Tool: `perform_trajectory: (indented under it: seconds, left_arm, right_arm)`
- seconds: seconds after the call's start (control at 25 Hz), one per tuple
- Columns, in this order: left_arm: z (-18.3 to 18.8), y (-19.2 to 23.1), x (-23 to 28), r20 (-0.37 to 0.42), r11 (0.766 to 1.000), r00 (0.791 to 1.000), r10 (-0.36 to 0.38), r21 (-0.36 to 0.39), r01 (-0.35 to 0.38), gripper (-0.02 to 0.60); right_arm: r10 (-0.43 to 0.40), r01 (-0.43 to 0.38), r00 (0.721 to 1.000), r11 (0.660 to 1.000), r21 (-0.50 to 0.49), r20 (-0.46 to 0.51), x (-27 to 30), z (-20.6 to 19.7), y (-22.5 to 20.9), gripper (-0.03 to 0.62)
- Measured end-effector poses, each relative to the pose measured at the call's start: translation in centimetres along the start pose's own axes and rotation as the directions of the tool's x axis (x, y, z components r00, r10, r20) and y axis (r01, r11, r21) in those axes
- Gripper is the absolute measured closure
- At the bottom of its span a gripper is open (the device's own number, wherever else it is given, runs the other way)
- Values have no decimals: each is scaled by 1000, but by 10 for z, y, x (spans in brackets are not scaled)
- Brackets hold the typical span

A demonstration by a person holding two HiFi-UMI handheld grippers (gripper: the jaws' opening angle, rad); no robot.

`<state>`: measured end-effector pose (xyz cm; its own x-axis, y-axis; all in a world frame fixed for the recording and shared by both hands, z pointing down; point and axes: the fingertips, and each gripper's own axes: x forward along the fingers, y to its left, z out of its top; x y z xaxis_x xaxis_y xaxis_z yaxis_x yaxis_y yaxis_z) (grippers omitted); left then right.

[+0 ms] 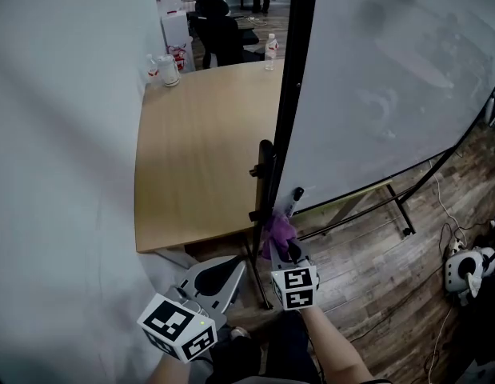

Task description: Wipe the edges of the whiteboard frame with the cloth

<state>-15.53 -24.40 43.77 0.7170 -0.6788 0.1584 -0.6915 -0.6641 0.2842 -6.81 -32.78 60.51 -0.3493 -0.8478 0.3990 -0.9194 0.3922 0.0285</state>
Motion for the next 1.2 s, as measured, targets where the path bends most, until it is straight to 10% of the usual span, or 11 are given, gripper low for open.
perform_trajectory:
  seconds: [1.2]
  left_arm:
    - [40, -83, 36, 77, 971, 981, -176, 177, 160, 563]
  right_arm:
    - [-82, 74, 953, 996, 40, 292, -222, 117, -51, 528]
